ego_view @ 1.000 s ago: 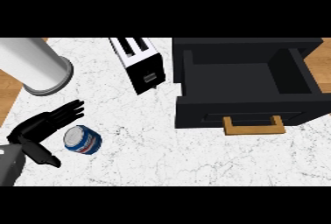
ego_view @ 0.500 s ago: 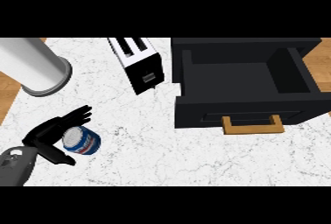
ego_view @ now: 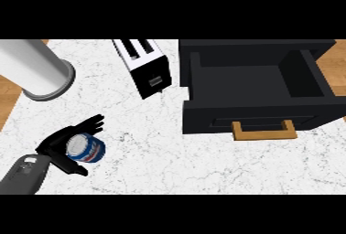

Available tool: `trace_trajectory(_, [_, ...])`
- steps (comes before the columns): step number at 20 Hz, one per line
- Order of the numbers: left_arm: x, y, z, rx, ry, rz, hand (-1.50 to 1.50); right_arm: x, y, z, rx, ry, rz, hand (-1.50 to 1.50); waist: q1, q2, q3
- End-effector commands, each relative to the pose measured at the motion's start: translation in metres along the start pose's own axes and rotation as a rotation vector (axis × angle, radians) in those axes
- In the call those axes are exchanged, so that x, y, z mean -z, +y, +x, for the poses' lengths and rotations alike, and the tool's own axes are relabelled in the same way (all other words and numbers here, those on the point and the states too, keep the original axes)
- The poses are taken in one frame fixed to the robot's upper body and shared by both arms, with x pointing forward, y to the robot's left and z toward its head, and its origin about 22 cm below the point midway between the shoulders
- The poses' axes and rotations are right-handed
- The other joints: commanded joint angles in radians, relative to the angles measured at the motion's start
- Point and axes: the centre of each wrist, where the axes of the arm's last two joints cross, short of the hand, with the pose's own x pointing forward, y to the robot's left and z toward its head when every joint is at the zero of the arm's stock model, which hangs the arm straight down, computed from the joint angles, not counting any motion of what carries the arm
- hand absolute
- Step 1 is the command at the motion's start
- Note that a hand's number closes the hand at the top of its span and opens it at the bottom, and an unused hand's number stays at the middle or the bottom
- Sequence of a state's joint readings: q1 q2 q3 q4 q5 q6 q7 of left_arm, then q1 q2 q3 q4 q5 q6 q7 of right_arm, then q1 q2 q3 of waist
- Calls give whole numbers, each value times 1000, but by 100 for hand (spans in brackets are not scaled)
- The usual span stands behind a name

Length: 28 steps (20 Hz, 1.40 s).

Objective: Pick up the can, place it into the drawer and close the drawer

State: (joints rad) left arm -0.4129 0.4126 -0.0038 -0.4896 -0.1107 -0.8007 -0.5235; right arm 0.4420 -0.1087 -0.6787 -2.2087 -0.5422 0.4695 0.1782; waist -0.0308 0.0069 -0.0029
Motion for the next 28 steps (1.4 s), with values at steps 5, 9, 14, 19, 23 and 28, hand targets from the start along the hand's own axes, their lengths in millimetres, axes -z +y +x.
trace_trajectory(5, [20, -7, 0, -154, -97, -149, 150, -7, -8, 5, 0, 17, 3, -150, -6, -1, 0])
trace_trajectory(9, [27, -13, -2, -203, -58, -267, 150, -6, 1, -8, 20, 19, 7, -150, 5, 0, 1])
trace_trajectory(14, [43, -25, 9, -195, -141, -348, 150, -12, -5, 1, 18, 29, -16, -150, 18, -10, 2])
trace_trajectory(19, [54, -44, -13, -349, -286, 254, 150, -18, -2, -3, 18, 27, -43, -150, 39, -12, 3])
trace_trajectory(23, [77, -65, -10, -422, -406, 587, 150, -20, 2, -3, 29, 27, -50, -150, 51, -16, 5])
trace_trajectory(28, [107, -86, 30, -404, -476, 628, 150, -29, 8, -2, 33, 31, -47, -150, 41, -18, 5])
